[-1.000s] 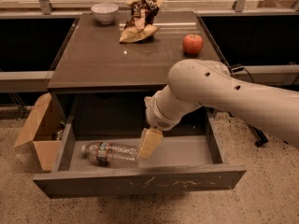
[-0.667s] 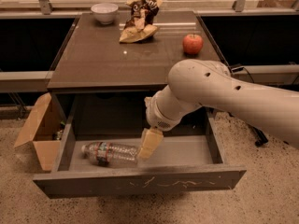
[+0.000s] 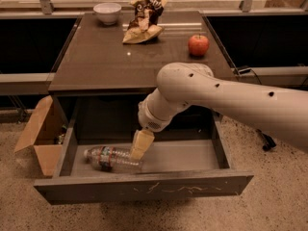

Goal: Pick water bottle from top drawer and place on counter

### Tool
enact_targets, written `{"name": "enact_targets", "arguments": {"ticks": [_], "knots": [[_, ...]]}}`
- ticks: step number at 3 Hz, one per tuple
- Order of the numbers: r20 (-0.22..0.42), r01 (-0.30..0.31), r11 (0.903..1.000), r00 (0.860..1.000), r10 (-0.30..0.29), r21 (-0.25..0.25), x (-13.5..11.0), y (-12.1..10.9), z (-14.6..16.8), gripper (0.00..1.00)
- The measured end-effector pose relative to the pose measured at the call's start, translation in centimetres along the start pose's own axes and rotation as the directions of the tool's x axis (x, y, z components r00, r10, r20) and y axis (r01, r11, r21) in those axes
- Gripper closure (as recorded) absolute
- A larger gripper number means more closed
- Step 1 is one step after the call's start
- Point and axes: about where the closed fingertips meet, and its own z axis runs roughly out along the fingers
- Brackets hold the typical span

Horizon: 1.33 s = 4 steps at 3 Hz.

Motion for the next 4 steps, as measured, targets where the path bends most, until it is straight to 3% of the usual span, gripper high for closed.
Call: {"name": "enact_targets", "arguments": {"ticks": [3, 4], "knots": [[0.092, -0.022, 0.9998, 0.996, 0.022, -0.003, -3.2, -1.0, 8.5, 0.00], [0.109, -0.034, 0.9991, 0.993, 0.037, -0.026, -3.3, -1.9, 12.5, 0.00]]}}
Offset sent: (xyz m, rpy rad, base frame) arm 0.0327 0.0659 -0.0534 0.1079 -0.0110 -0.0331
